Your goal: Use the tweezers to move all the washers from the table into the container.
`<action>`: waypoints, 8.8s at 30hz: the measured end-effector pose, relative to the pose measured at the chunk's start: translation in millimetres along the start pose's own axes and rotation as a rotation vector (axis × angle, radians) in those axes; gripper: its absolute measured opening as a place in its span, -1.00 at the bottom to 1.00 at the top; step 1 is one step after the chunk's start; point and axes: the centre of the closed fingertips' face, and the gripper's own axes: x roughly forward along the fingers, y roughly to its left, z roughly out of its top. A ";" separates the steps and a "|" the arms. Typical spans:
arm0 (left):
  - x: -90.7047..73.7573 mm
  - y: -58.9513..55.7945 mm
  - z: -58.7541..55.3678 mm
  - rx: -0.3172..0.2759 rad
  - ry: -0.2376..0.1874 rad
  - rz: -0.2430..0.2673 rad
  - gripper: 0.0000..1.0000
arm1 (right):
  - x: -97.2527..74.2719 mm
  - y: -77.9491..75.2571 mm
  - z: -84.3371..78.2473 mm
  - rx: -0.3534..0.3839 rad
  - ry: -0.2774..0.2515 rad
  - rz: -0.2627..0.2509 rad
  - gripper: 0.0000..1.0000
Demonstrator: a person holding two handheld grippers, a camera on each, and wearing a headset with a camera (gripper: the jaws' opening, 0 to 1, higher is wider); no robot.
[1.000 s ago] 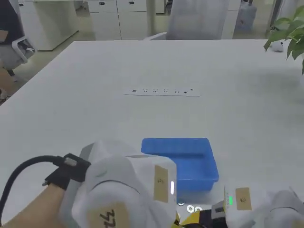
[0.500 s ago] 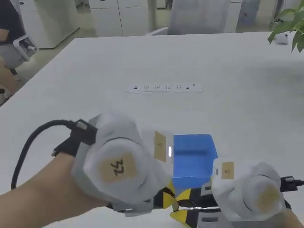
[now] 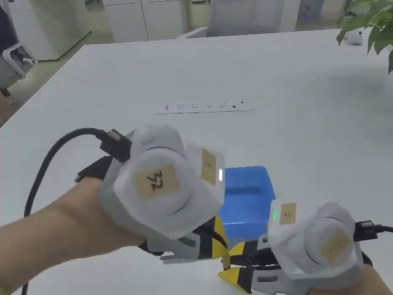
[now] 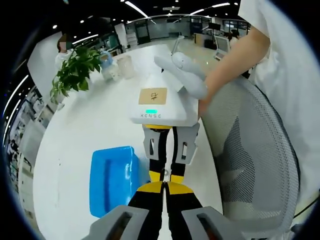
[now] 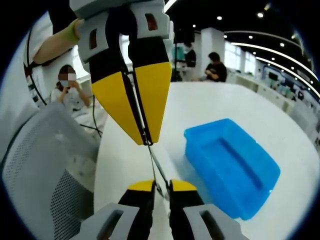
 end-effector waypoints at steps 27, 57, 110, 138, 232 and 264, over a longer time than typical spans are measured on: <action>-40.7 -2.2 -26.7 -0.698 -0.495 0.378 -0.21 | -25.0 -28.7 20.2 0.356 -0.133 0.008 -0.99; -84.6 -23.3 -37.8 -0.795 -0.787 0.852 0.49 | -69.6 -117.6 45.9 0.361 -0.263 -0.323 -0.98; -79.3 -23.7 -49.0 -0.812 -0.731 0.862 0.37 | -60.4 -44.0 30.7 0.379 -0.273 -0.193 -0.97; -75.1 -25.2 -51.0 -0.809 -0.696 0.856 0.33 | -22.0 -40.5 23.7 0.227 -0.164 -0.125 -0.95; -79.0 -21.2 -57.4 -0.776 -0.650 0.925 0.89 | -40.9 -109.6 58.5 0.217 -0.243 -0.266 -0.94; -72.0 -24.5 -55.1 -0.775 -0.635 0.886 0.83 | -39.3 -51.1 13.8 0.369 -0.235 -0.164 -0.93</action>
